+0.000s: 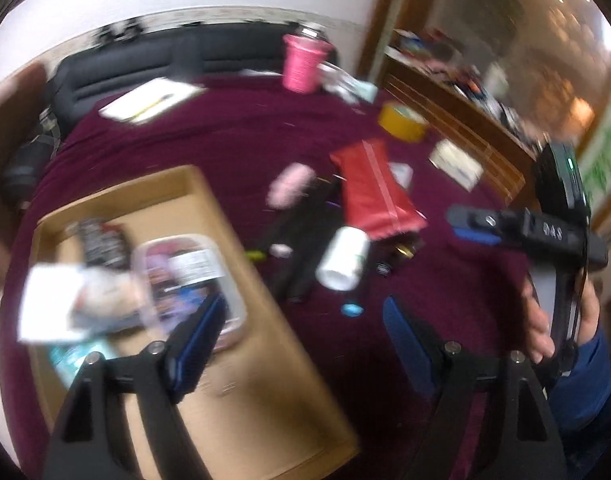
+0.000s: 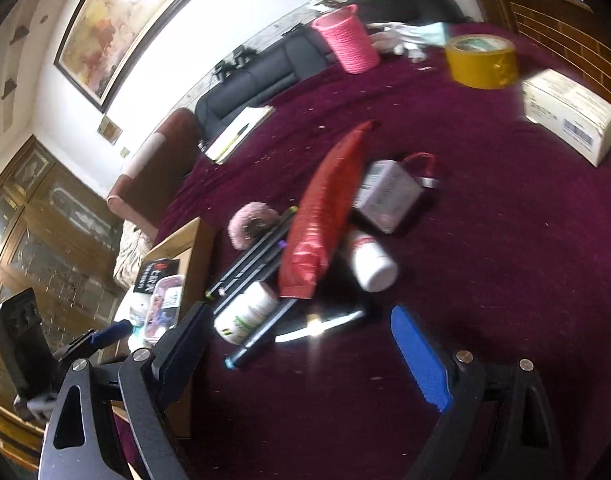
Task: Organize objects
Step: 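Open both tools and lift them away from the tray toward the pile, then grasp the white pill bottle with the left tool while the right tool grasps the black lipstick tube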
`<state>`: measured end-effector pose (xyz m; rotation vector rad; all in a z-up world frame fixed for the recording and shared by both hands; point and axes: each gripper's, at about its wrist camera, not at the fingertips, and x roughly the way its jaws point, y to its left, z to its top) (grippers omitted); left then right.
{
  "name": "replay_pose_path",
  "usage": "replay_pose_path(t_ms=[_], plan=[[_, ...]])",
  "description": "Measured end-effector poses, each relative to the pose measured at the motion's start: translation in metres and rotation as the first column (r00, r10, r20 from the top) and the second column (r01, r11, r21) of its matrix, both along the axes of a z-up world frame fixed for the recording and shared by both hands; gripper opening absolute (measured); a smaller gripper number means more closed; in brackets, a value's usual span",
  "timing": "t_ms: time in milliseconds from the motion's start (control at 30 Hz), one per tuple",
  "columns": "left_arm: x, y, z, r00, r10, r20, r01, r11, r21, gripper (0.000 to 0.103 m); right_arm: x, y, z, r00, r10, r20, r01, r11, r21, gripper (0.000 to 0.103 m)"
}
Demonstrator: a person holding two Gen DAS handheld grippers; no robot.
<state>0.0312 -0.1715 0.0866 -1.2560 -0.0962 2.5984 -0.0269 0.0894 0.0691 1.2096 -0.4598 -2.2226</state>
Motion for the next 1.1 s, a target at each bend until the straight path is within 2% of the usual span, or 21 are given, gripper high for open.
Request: replay_pose_path(t_ms=[33,100,167,200,267,333,433,567,800,867,967,1000,1033,1100], plan=[[-0.005,0.010,-0.003,1.000,-0.019,0.007,0.019,1.000,-0.018,0.071,-0.001,0.002,-0.004,1.000,-0.004,0.003,0.004,1.000,0.001,0.094],[-0.020,0.032,-0.012,0.997,-0.067,0.046,0.070,0.996,-0.051,0.051,-0.003,0.007,-0.011,1.000,-0.012,0.009,0.012,1.000,0.004,0.094],[-0.034,0.047,-0.022,0.991,-0.107,0.078,0.112,0.991,-0.073,0.046,-0.003,0.010,-0.017,1.000,-0.005,0.016,0.006,1.000,-0.014,0.094],[-0.042,0.054,-0.028,0.989,-0.116,0.089,0.125,0.987,-0.103,0.040,-0.003,0.011,-0.019,1.000,0.003,0.018,-0.002,1.000,-0.021,0.094],[-0.056,0.061,-0.039,0.987,-0.114,0.111,0.130,0.981,-0.147,0.035,-0.002,0.011,-0.021,1.000,0.023,0.008,-0.023,0.999,-0.034,0.094],[-0.068,0.064,-0.046,0.986,-0.106,0.128,0.125,0.980,-0.157,0.035,-0.002,0.010,-0.023,0.999,0.035,0.000,-0.035,0.999,-0.039,0.094],[-0.082,0.069,-0.052,0.983,-0.108,0.150,0.127,0.983,-0.129,0.033,-0.004,0.012,-0.029,0.999,0.052,0.001,-0.051,0.996,-0.070,0.094],[-0.090,0.080,-0.053,0.981,-0.102,0.163,0.123,0.985,-0.124,0.032,-0.009,0.016,-0.038,0.999,0.034,0.031,-0.032,0.996,-0.079,0.094],[-0.079,0.103,-0.057,0.975,-0.124,0.182,0.138,0.988,-0.069,0.032,-0.009,0.019,-0.041,0.998,0.034,0.052,-0.028,0.994,-0.106,0.094],[-0.071,0.105,-0.058,0.980,-0.109,0.165,0.123,0.989,-0.080,0.032,-0.009,0.017,-0.039,0.998,0.030,0.060,-0.025,0.997,-0.078,0.092],[-0.066,0.097,-0.058,0.983,-0.059,0.173,0.068,0.997,-0.048,0.032,-0.005,0.008,-0.033,0.998,0.006,0.056,-0.008,0.999,0.041,0.069],[-0.064,0.094,-0.058,0.984,-0.046,0.173,0.054,0.998,-0.040,0.032,-0.005,0.002,-0.032,0.998,0.012,0.058,-0.017,0.996,0.084,0.057],[-0.063,0.093,-0.058,0.985,-0.040,0.169,0.048,0.998,-0.039,0.032,-0.006,-0.006,-0.031,0.998,0.031,0.063,-0.038,0.992,0.118,0.050],[-0.060,0.092,-0.059,0.986,-0.038,0.160,0.044,0.998,-0.036,0.032,-0.004,-0.018,-0.030,0.997,0.049,0.054,-0.058,0.982,0.182,0.045]])
